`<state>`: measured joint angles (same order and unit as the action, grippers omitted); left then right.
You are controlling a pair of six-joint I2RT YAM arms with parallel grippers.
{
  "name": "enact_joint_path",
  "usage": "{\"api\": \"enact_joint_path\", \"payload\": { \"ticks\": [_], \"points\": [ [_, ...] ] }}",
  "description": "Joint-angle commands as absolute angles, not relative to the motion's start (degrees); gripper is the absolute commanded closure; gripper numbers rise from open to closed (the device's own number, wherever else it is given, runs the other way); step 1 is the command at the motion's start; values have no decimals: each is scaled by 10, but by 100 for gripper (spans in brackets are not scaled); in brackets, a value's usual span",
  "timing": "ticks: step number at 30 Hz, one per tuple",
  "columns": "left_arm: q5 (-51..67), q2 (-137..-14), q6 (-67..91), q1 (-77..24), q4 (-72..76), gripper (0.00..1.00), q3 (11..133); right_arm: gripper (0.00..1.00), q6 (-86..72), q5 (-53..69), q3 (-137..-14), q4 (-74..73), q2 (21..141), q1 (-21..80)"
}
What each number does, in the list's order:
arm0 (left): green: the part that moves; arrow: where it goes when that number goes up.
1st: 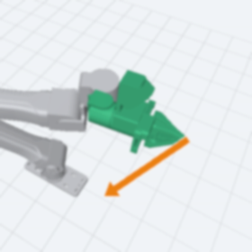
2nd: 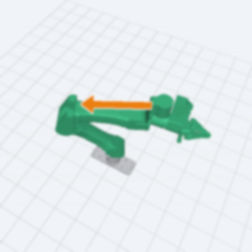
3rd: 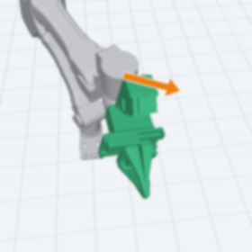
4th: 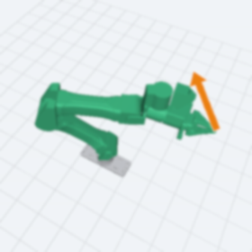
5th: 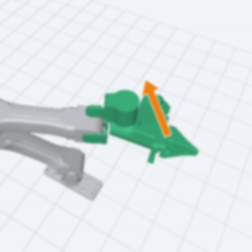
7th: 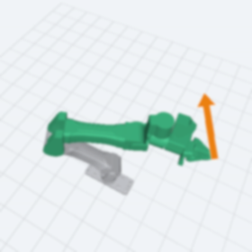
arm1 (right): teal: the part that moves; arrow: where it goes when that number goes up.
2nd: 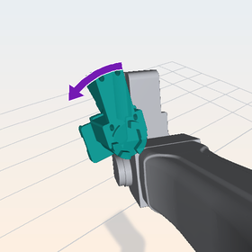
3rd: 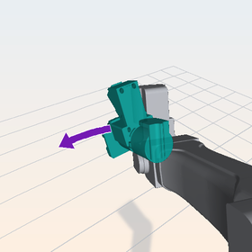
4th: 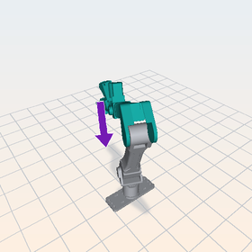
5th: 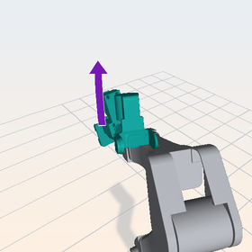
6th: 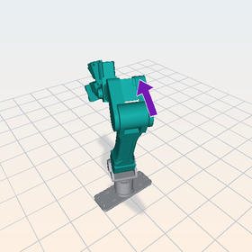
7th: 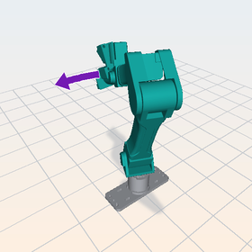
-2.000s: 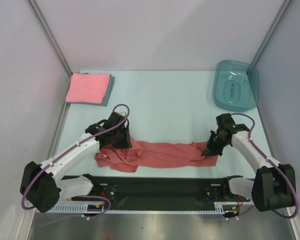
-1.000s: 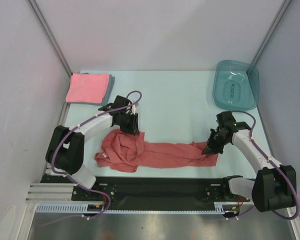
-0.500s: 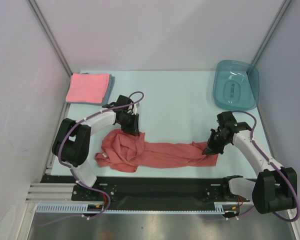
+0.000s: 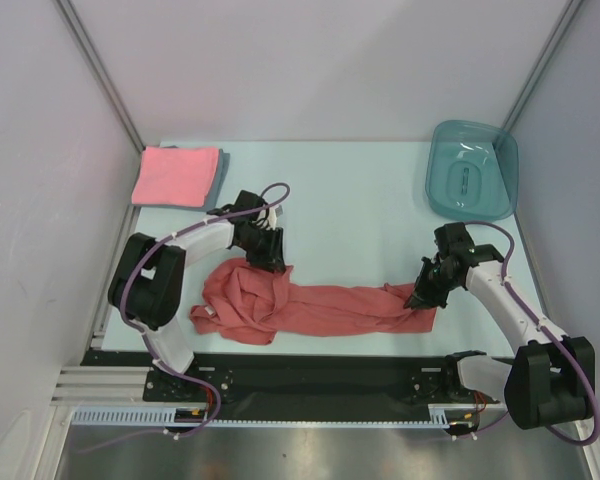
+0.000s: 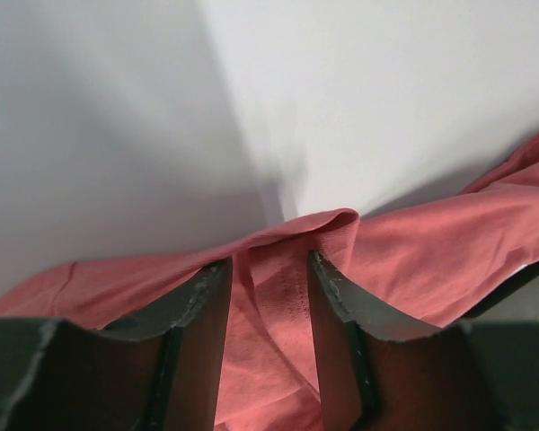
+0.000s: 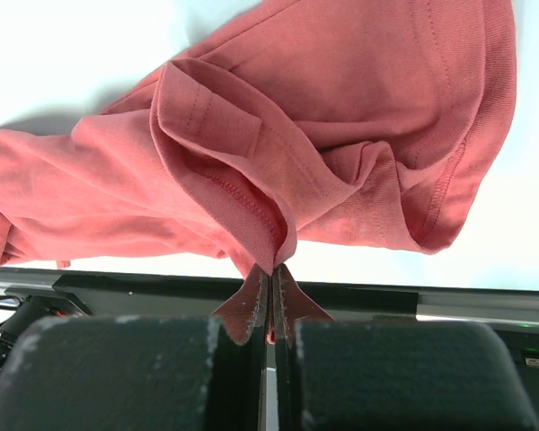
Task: Fold and stack the t-shirts
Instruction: Flatten the tshirt out
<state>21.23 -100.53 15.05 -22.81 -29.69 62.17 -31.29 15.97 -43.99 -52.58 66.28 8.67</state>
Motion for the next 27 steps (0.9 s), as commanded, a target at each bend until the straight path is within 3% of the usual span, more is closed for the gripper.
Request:
{"api": "enact_joint_path", "payload": {
  "ticks": [1, 8, 13, 17, 22, 27],
  "points": [
    [257, -1005, 166, -236, -258, 56, 613, 100, -318, 167, -446, -519, 652, 89],
    [284, -1027, 183, -249, -242, 52, 611, 100, -320, 170, -446, -518, 653, 91],
    [280, -1004, 193, -250, -232, 59, 604, 100, -319, 170, -447, -519, 650, 91],
    [245, -955, 208, -250, -233, 59, 596, 100, -319, 171, -447, -519, 643, 94],
    [275, -913, 239, -250, -209, 45, 577, 100, -318, 167, -446, -519, 641, 94],
    [282, -928, 238, -252, -218, 39, 584, 100, -316, 169, -445, -519, 640, 94]
  ]
}}
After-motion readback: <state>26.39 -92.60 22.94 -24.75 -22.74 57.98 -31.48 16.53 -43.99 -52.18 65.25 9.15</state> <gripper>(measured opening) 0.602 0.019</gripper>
